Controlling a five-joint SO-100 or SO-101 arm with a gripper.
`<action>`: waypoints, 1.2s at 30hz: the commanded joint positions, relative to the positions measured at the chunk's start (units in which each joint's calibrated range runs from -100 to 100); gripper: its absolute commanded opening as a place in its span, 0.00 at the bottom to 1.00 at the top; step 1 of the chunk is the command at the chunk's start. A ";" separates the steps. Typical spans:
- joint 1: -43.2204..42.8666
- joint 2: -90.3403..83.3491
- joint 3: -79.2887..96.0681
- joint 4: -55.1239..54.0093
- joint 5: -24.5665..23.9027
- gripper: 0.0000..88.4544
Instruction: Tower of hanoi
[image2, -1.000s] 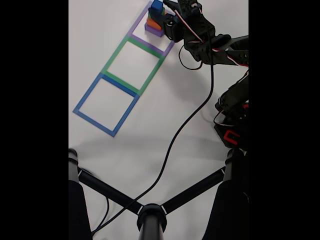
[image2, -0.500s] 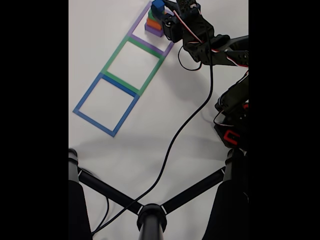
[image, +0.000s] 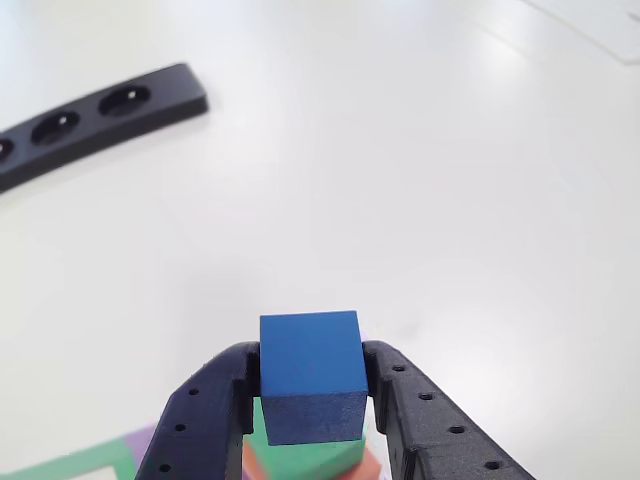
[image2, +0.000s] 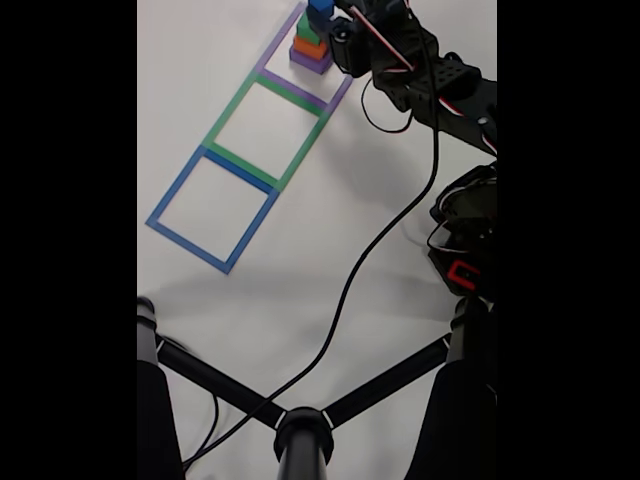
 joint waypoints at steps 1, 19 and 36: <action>-0.31 -12.86 -13.63 27.17 0.39 0.05; -5.26 -28.08 -56.52 96.05 -4.57 0.05; -14.03 -33.21 -43.79 92.57 0.39 0.05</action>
